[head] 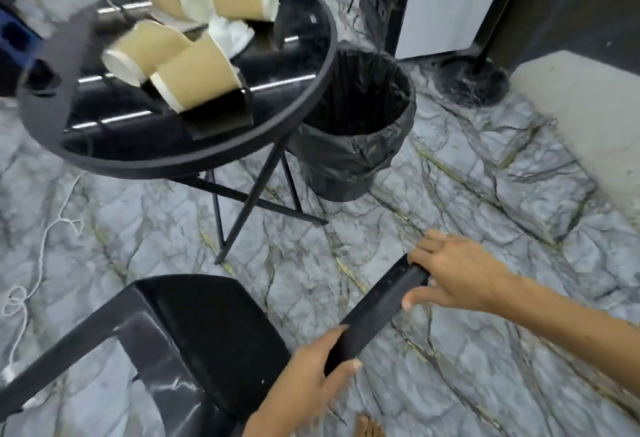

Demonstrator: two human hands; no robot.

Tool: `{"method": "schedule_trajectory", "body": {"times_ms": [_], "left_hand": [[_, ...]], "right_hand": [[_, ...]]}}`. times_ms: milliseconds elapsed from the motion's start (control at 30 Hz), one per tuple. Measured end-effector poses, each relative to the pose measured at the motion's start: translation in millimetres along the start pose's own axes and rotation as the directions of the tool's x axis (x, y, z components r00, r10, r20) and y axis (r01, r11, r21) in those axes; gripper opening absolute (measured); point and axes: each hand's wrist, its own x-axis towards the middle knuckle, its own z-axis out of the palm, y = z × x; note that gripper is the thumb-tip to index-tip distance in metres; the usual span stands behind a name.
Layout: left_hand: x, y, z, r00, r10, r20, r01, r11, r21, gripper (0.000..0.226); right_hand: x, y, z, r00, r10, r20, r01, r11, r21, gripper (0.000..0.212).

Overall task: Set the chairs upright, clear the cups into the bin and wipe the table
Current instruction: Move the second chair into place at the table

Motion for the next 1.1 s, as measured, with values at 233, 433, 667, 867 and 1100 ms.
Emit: {"method": "schedule_trajectory", "body": {"times_ms": [233, 433, 667, 867, 1100], "left_hand": [[-68, 132, -22, 0.947, 0.284, -0.15, -0.279, 0.959, 0.056, 0.048], [-171, 142, -41, 0.881, 0.352, -0.317, -0.387, 0.921, -0.051, 0.044], [-268, 76, -52, 0.915, 0.146, -0.376, -0.187, 0.98, -0.074, 0.059], [-355, 81, -54, 0.88, 0.095, -0.466, -0.115, 0.993, -0.015, 0.041], [-454, 81, -35, 0.763, 0.047, -0.644, -0.063, 0.998, -0.001, 0.042]], "right_hand": [[-23, -61, -177, 0.988, 0.014, -0.152, -0.045, 0.978, -0.201, 0.077], [-39, -151, -278, 0.961, -0.025, -0.277, 0.006, 0.997, -0.071, 0.058], [-56, -235, -295, 0.987, -0.12, -0.108, 0.149, 0.934, 0.324, 0.059], [-59, -314, -284, 0.951, -0.307, -0.039, 0.303, 0.897, 0.322, 0.05], [-84, -322, -277, 0.956, -0.292, -0.027, 0.286, 0.911, 0.296, 0.083]]}}
